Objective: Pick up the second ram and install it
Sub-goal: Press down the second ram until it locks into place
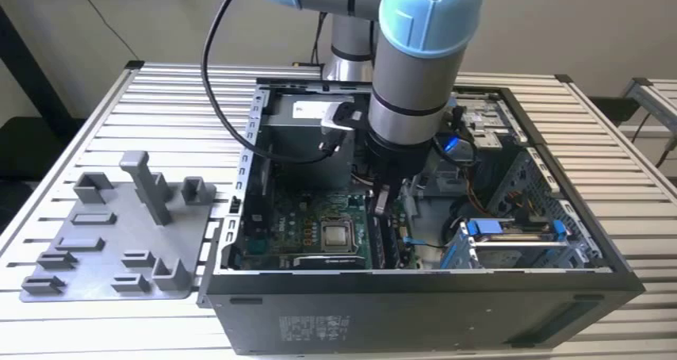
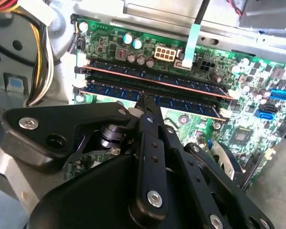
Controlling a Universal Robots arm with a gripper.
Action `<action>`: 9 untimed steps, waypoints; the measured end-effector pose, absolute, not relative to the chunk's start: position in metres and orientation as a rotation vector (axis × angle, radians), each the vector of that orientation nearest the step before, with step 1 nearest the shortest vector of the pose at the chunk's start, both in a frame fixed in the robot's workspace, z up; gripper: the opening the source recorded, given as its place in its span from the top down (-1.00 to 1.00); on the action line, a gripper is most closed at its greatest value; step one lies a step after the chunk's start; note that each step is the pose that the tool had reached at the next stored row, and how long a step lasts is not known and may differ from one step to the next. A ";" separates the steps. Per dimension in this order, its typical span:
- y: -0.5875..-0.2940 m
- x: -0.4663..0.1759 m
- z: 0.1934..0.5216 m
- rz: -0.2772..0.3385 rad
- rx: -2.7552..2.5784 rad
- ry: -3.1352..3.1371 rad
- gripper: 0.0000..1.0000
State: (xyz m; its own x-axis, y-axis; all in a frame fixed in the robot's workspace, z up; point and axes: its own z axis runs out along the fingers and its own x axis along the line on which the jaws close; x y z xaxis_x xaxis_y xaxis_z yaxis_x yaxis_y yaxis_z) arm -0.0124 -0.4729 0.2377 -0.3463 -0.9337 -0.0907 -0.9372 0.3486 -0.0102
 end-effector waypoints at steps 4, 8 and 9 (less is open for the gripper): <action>-0.473 -0.013 0.237 0.069 -1.823 2.458 0.79; -0.473 -0.013 0.236 0.069 -1.900 2.397 0.79; -0.473 -0.013 0.235 0.069 -1.919 2.381 0.79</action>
State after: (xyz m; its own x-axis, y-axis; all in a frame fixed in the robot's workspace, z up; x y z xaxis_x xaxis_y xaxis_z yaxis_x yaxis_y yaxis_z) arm -0.0132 -0.4729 0.2353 -0.2107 -0.9732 -0.0925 -0.9769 0.2130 -0.0164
